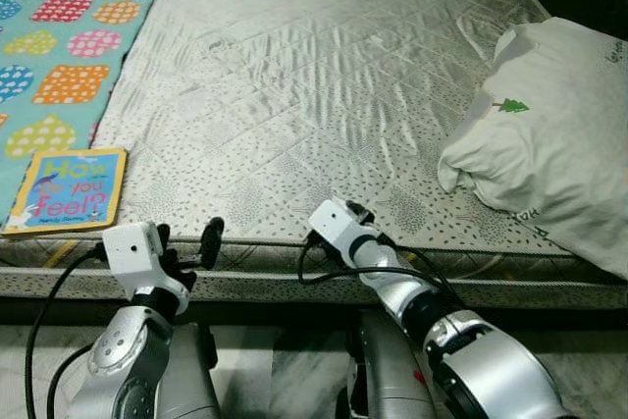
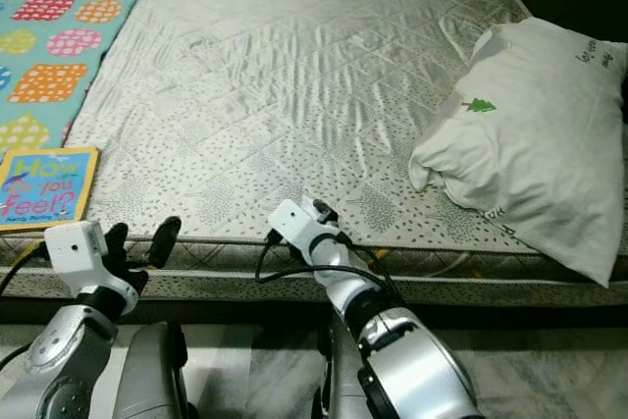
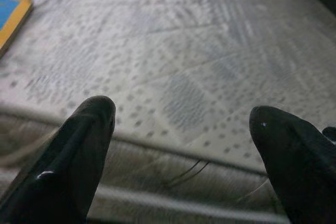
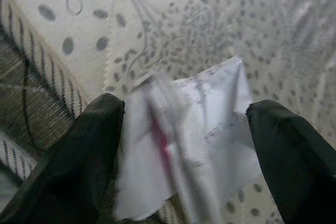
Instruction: Clean up the room
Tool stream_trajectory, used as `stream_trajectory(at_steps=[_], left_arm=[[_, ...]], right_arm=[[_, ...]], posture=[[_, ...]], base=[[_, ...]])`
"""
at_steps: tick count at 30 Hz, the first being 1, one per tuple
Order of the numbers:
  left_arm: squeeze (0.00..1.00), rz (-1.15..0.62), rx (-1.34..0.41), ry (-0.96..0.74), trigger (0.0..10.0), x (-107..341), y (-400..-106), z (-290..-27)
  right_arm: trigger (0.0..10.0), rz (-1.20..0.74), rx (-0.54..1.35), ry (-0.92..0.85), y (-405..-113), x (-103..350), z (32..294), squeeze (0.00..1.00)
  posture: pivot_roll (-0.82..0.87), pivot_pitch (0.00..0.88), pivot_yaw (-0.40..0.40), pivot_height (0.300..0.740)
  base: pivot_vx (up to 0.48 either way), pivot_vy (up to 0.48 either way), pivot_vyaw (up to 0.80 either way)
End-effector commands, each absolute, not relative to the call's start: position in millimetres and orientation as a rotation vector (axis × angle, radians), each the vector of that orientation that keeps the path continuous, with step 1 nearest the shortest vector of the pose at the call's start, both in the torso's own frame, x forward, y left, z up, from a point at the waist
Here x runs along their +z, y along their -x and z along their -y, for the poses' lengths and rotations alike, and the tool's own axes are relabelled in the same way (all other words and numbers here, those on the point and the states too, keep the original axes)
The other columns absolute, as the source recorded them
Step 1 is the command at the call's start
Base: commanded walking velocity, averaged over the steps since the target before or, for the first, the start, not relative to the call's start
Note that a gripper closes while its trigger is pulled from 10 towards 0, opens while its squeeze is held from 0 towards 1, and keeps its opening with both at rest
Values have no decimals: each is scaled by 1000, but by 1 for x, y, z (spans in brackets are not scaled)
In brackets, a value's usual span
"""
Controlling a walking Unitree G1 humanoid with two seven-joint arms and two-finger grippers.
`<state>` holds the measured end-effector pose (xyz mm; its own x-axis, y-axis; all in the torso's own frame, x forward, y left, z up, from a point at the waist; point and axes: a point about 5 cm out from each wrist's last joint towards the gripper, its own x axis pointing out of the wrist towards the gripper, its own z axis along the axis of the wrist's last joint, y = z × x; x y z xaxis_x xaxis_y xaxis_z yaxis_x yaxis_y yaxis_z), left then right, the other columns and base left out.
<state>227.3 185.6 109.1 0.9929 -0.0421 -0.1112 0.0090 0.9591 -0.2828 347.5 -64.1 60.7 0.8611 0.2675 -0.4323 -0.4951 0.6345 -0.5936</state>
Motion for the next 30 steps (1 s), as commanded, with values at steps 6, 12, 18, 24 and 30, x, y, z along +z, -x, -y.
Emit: stream_trajectory(at_steps=[6,12,18,24,30], left_arm=[[0,-139,8,308,10000,109,-216,-185],[0,-148,20,316,10000,109,-212,-185],[0,-156,23,322,10000,108,-211,-183],[0,-159,24,325,10000,108,-211,-182],[0,-159,21,324,10000,107,-214,-182]], right_arm=[[0,-359,431,799,-347,56,73,0],[0,-375,425,813,-346,53,78,0],[0,-380,423,821,-345,51,80,0],[0,-378,420,827,-346,52,81,0],[0,-373,411,825,-348,54,85,0]], posture=[[38,255,-114,550],[33,270,-125,550],[26,275,-129,550],[26,273,-129,550],[22,246,-126,550]], base=[[0,0,0],[0,0,0],[0,0,0],[0,0,0],[0,0,0]])
